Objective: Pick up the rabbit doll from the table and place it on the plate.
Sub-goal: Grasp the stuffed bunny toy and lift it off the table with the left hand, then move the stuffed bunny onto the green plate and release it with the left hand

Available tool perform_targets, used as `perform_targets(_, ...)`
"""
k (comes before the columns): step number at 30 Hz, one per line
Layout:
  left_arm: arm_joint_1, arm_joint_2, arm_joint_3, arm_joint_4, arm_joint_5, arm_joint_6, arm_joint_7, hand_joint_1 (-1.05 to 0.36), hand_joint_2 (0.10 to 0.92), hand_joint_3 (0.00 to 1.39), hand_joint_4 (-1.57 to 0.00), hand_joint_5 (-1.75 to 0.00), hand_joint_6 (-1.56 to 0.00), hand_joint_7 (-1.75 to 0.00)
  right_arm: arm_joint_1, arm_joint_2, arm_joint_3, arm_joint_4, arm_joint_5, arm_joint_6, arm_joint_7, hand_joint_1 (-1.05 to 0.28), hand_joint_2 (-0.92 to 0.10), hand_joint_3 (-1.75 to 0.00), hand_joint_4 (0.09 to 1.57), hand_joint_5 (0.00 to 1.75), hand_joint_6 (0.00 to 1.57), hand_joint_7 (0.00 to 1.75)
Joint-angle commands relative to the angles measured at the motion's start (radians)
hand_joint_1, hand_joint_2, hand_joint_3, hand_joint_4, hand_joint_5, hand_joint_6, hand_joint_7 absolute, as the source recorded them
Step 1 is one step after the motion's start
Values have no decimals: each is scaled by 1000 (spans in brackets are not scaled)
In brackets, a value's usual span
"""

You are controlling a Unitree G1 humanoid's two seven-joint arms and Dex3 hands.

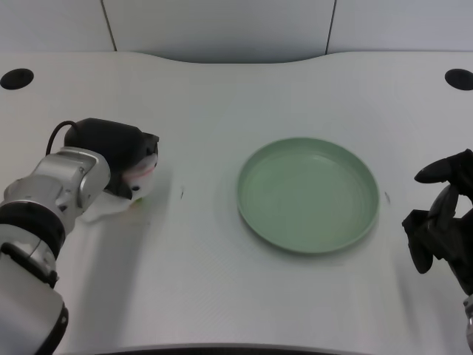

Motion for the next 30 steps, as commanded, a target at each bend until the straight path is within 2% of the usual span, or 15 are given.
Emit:
perform_targets(1, 10, 27, 22, 1, -19, -15, 27, -183, 917, 30, -644, -1656, -643, -1601, -10, -7, -18, 17, 33, 3, 9, -253, -908, -1432, 1530, 1746, 1136, 1746)
perform_targets(3, 5, 23, 50, 0, -47, -4, 6, -182, 919, 35, -634, -1710, -611, -1698, -12, -10, -15, 20, 21, -1, 5, -253, -918, -1410, 1520, 1746, 1110, 1746)
perform_targets(5, 0, 23, 87, -7, -86, -13, -19, -175, 919, 37, -615, -1704, -600, -1722, -14, -9, -12, 24, 10, -10, 1, -248, -919, -1408, 1514, 1746, 1106, 1746)
perform_targets(7, -2, 25, 108, -15, -109, -24, -30, -185, 920, 51, -595, -1681, -589, -1718, -15, -6, -13, 23, 10, -7, -1, -250, -920, -1407, 1512, 1746, 1106, 1746)
perform_targets(11, -16, 25, 130, -32, -136, -34, -55, -207, 885, 104, -652, -1742, -608, -1745, -21, 2, -15, 29, 19, -5, 3, -262, -913, -1398, 1514, 1746, 1112, 1746)
perform_targets(15, -51, 5, 142, -57, -146, -62, -56, -135, 856, 93, -770, -1746, -665, -1746, -30, 1, -9, 55, -2, -34, 2, -243, -905, -1409, 1551, 1746, 1141, 1746)
perform_targets(22, -110, -60, 141, -82, -153, -84, -94, -163, 825, 80, -756, -1746, -642, -1746, -29, 23, 8, 61, -7, -39, -13, -265, -896, -1417, 1570, 1746, 1150, 1746)
perform_targets(25, -124, -85, 127, -91, -141, -99, -76, -154, 812, 79, -793, -1746, -674, -1746, -30, 29, 14, 76, -19, -66, -18, -273, -896, -1415, 1571, 1746, 1150, 1746)
perform_targets(28, -127, -89, 125, -90, -139, -104, -72, -147, 810, 82, -801, -1746, -685, -1746, -31, 31, 16, 83, -21, -77, -18, -275, -897, -1415, 1572, 1746, 1153, 1746)
perform_targets(30, -143, -126, 124, -90, -144, -98, -71, -136, 820, 96, -804, -1736, -689, -1743, -31, 27, 17, 84, -25, -75, -16, -279, -902, -1416, 1572, 1746, 1154, 1746)
